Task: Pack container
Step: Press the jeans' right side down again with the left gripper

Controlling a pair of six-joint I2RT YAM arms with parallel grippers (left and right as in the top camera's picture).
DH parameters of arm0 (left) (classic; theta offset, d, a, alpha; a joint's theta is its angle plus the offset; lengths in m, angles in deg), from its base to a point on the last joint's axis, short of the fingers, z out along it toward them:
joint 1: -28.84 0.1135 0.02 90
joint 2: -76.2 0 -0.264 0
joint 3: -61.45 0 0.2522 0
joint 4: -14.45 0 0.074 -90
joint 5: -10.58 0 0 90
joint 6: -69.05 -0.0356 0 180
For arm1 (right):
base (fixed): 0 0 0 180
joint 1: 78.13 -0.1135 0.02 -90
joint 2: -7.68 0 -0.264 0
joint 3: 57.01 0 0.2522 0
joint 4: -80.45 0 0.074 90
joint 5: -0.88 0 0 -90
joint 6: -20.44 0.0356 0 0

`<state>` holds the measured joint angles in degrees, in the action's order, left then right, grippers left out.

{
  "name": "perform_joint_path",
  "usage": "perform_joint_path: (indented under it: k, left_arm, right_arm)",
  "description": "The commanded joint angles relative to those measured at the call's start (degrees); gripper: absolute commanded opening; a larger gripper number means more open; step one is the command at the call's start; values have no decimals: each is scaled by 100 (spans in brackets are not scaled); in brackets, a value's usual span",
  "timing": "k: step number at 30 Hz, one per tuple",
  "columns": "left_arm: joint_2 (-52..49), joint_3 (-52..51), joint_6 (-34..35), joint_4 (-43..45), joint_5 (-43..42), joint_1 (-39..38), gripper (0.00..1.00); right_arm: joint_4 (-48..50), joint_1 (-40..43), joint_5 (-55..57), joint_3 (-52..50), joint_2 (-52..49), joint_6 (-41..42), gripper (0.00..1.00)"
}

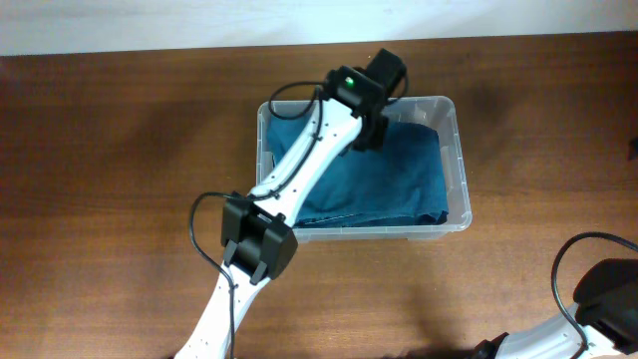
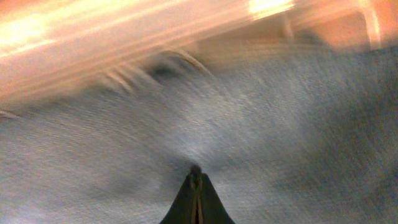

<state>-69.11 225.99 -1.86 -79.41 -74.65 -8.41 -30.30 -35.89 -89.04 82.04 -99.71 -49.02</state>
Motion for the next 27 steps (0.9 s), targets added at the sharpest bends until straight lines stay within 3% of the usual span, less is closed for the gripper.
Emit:
perform_joint_path:
  k: [1, 11, 20, 27]
  left_arm:
    - [-284, 118, 17, 87, 476, 184, 1]
    - [-848, 118, 61, -114, 457, 208, 1]
    - [-236, 501, 59, -232, 579, 219, 1]
    - [704, 710, 57, -793, 608, 219, 24]
  right_arm:
    - [-28, 17, 13, -4, 122, -15, 98]
    - [-28, 17, 15, -4, 125, -15, 98]
    - [-28, 17, 13, -4, 122, -15, 98]
    - [-28, 17, 15, -4, 125, -15, 99]
